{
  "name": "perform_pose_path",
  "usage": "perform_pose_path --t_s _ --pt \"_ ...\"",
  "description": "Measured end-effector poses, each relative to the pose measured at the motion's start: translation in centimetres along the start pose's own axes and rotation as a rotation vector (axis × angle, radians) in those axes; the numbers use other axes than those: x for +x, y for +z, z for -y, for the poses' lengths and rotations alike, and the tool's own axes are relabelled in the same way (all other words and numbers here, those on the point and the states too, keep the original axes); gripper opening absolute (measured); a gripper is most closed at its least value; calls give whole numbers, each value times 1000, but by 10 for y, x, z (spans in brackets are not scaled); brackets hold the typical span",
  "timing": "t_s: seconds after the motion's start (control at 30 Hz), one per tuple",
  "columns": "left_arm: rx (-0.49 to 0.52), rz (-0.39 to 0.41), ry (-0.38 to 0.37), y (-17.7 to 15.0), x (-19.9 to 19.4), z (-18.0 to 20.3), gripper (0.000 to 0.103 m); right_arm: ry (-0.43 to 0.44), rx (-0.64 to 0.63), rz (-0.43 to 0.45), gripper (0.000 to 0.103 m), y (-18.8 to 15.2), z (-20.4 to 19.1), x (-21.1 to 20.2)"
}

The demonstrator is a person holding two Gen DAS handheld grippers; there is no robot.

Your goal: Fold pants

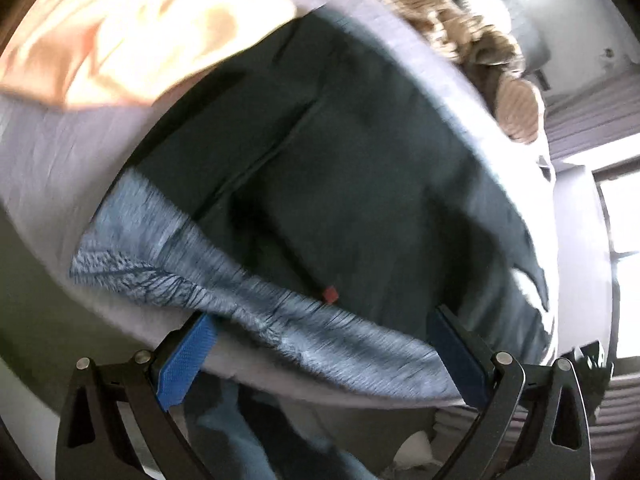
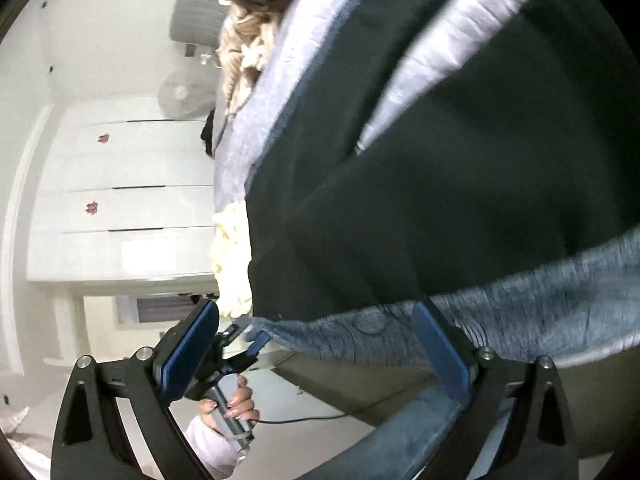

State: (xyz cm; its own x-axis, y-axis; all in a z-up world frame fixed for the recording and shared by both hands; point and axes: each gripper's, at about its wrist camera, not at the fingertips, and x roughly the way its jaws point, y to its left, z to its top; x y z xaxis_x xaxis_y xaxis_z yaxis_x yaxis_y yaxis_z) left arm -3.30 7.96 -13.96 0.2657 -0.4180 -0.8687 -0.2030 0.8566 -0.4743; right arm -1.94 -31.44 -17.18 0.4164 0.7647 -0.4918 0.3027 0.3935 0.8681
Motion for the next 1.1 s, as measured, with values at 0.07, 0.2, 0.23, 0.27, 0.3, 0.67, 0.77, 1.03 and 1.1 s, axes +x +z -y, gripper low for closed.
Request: perform_pose_path --t_s 0.07,0.2,0.23,0.27,0.3,0.67,0.77,1.03,1.1 --pt "-10 -12 15 -13 0 -7 103 -22 32 -41 98 -15 15 2" --pt "-34 -58 28 -18 10 -21 103 -81 108 -101 98 -33 45 19" --pt "-38 -61 22 -15 16 -22 103 -79 115 -89 98 -31 51 22" --pt "-42 -62 12 -9 20 -18 103 -73 123 -77 98 -28 55 25" --pt "-48 -60 -5 -4 21 -15 103 -60 132 -62 98 -23 56 28" --pt "-43 -42 15 8 18 -9 43 30 166 -20 44 -2 44 24" --pt "-81 -52 -8 11 8 -15 28 -9 211 -16 12 -6 52 21" --pt "0 83 -43 43 -48 32 28 11 -41 28 11 25 -25 -16" --pt "19 124 -66 63 -53 47 28 18 -72 35 11 39 -40 -19"
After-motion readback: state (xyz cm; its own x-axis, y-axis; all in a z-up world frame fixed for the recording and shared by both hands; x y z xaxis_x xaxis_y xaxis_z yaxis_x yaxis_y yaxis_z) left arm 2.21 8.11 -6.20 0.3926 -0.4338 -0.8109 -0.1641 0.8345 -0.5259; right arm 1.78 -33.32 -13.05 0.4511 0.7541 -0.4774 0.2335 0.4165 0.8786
